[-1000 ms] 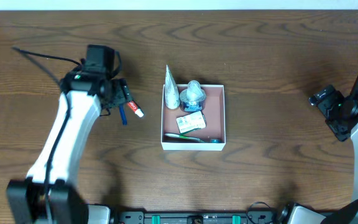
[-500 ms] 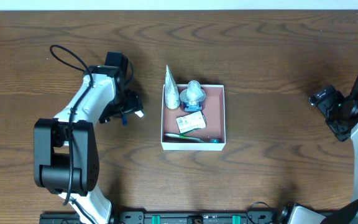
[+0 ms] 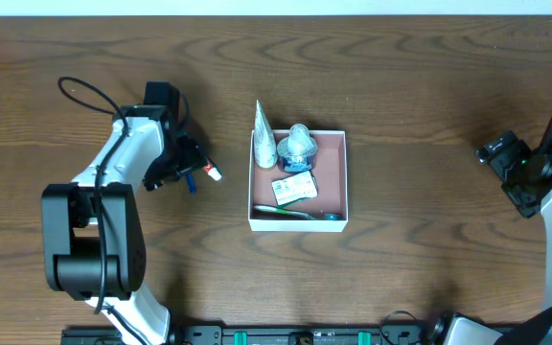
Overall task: Pack container
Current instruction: 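Grasp the blue razor with the left gripper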
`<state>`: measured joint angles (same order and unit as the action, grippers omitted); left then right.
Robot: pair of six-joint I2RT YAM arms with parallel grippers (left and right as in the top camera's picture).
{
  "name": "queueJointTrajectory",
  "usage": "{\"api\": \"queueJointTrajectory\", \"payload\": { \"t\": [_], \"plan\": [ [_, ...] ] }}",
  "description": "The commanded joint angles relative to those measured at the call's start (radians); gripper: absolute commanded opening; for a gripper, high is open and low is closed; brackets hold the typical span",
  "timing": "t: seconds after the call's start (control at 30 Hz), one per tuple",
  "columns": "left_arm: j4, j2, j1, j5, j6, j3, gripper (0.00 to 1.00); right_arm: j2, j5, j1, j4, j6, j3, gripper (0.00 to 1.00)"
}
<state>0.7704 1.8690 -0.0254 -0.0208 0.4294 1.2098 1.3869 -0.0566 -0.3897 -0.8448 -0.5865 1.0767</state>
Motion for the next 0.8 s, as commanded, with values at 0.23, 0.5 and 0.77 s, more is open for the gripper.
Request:
{"api": "queueJointTrajectory", "payload": {
  "t": [0.23,0.5,0.77],
  "plan": [
    [-0.138,0.003,0.008,-0.051,-0.051,-0.096,0.67,0.0,-0.003,-0.008,-0.001,0.015,0.0,0.99],
    [-0.214,0.003,0.008,-0.051,-0.062,-0.149,0.39,0.0,-0.003,-0.008,-0.001,0.015,0.0,0.99],
    [-0.234,0.003,0.008,-0.051,-0.061,-0.171,0.06,0.0,-0.003,-0.008,-0.001,0.015,0.0,0.99]
  ]
}}
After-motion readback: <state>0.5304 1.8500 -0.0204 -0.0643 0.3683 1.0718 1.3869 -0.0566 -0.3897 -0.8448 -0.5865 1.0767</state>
